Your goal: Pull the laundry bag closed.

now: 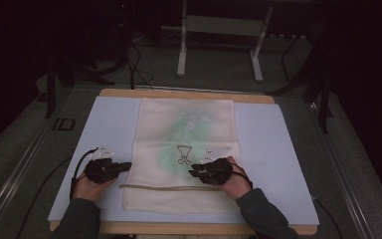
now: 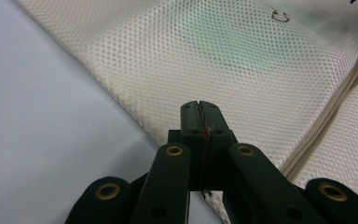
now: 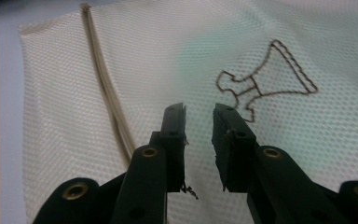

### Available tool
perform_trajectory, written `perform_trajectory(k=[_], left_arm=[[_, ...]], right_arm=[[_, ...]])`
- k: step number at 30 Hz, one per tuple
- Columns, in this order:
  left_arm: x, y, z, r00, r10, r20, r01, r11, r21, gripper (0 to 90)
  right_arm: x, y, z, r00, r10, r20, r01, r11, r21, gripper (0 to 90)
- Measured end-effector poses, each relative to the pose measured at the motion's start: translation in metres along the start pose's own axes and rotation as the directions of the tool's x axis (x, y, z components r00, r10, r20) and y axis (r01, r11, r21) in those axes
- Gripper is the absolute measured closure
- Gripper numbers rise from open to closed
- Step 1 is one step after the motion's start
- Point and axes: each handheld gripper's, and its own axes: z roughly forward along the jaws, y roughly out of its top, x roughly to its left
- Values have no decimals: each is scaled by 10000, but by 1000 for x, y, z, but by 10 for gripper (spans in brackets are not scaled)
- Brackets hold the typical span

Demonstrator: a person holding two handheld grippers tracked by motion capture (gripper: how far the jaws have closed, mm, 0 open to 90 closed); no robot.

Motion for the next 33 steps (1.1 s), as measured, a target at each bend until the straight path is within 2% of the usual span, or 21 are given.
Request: perform_trajectory(k=[7,33], left_arm=[[0,0,0,10000,37,90,-38,10000,72,891],[2,-2,-2,9993,150,338,-153,9999,71,891]], right_arm=[[9,10,11,9993,-181,-336,182,9998,47,779],[33,46,38,9905,-935,-1009,944,9955,41,780]])
